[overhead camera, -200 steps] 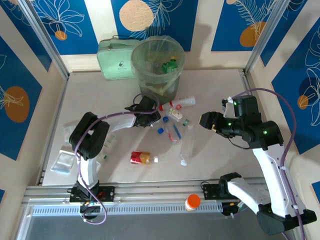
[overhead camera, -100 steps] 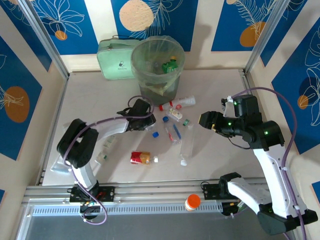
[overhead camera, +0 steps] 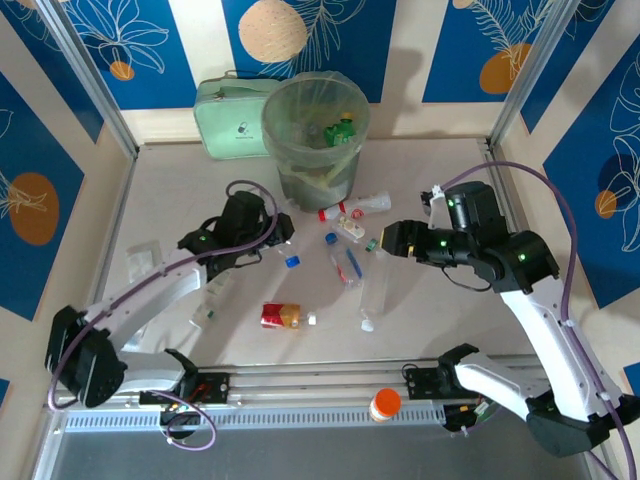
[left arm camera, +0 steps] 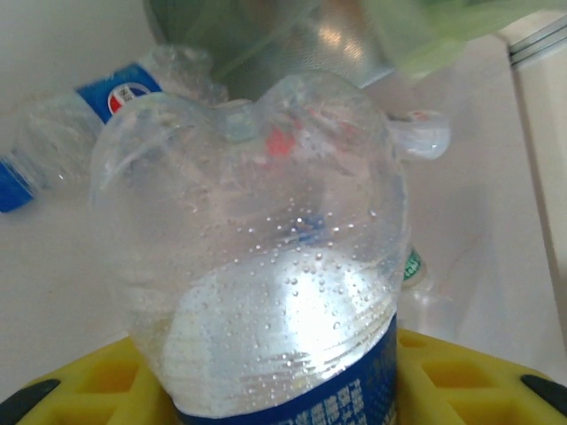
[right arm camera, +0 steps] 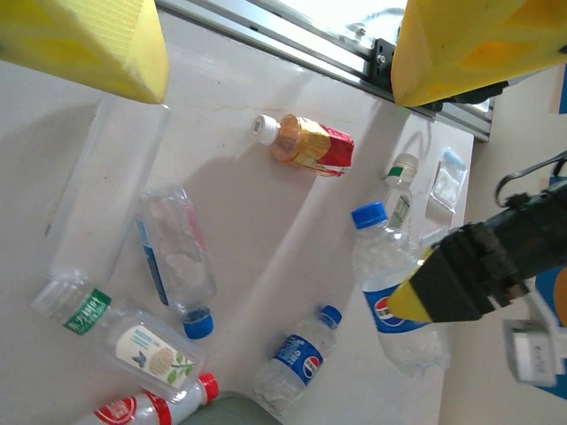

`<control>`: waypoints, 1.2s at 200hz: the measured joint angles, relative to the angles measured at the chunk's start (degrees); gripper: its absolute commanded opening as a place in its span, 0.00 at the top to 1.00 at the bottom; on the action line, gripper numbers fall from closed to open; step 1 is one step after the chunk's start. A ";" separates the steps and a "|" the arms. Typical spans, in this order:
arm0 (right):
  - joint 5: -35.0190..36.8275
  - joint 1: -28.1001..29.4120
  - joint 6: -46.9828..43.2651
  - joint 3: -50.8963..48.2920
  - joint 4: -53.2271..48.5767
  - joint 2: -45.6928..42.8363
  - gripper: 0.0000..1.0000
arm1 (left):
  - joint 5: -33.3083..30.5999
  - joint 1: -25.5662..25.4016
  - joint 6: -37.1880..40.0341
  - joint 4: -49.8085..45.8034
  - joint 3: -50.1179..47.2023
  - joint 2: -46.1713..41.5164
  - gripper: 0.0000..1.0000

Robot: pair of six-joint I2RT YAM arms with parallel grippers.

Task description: Put the plastic bottles in the bin

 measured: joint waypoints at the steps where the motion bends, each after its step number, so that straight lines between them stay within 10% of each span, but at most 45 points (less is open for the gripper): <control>1: 0.09 0.09 -0.02 0.04 0.02 0.04 0.33 | -0.04 0.00 0.13 -0.13 0.13 -0.11 0.54; 72: 3.54 1.66 -0.22 1.42 0.98 1.42 0.32 | -0.26 0.02 7.72 -8.46 26.64 2.27 0.54; 190: 4.98 -3.32 -2.45 5.62 -2.16 -1.77 0.32 | 4.98 8.33 10.03 -18.91 81.09 43.15 0.55; 240: 4.55 -5.33 -3.45 5.62 -3.19 -3.52 0.32 | 8.81 8.74 6.56 -15.43 86.71 53.88 0.55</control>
